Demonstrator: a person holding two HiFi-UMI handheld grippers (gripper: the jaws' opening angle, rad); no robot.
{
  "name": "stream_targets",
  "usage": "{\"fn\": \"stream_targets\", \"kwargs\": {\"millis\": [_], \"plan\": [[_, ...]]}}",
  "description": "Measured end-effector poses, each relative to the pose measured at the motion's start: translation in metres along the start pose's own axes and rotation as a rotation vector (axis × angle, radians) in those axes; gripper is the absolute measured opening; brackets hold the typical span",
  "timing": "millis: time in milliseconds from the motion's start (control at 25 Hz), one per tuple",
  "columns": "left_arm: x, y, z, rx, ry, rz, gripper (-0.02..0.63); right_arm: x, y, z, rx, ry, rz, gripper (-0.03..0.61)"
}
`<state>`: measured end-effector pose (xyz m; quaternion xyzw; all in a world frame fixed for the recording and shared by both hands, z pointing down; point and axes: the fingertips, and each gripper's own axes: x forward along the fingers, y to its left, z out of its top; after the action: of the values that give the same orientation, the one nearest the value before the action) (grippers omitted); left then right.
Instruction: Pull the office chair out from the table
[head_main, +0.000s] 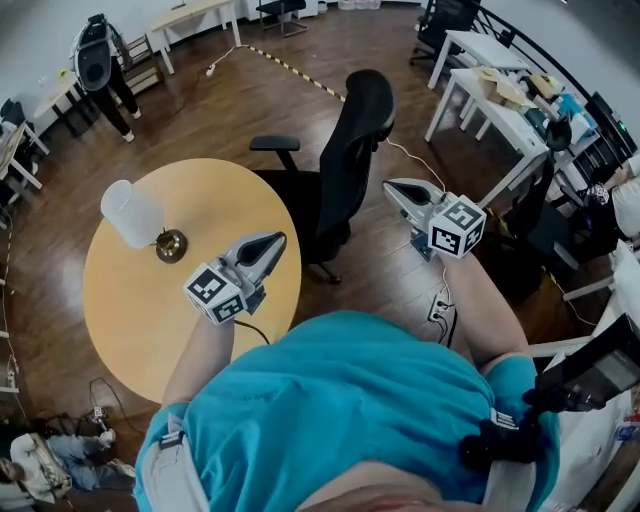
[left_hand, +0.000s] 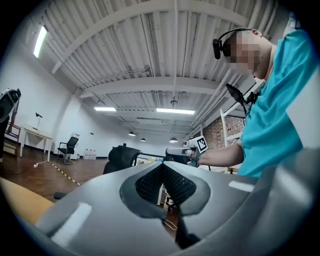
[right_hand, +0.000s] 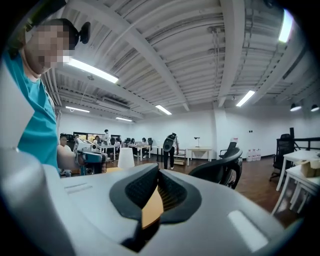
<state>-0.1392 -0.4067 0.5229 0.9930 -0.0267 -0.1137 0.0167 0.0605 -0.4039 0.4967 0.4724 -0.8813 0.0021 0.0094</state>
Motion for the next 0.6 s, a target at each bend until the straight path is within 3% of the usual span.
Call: {"fn": "stream_targets", "kwargs": {"millis": [200, 400, 600], "plan": [[0.048, 0.026, 0.012, 0.005, 0.032, 0.004, 0.009, 0.011, -0.056, 0.026, 0.004, -0.016, 0.012, -0.002], [0.105, 0.040, -0.001, 0.041, 0.075, 0.070, 0.011, -0.002, -0.124, 0.048, -0.022, -0.065, 0.067, 0.009], [0.182, 0.056, -0.013, 0.093, 0.111, 0.170, 0.073, -0.009, -0.205, 0.053, -0.044, -0.066, 0.168, 0.088]]}}
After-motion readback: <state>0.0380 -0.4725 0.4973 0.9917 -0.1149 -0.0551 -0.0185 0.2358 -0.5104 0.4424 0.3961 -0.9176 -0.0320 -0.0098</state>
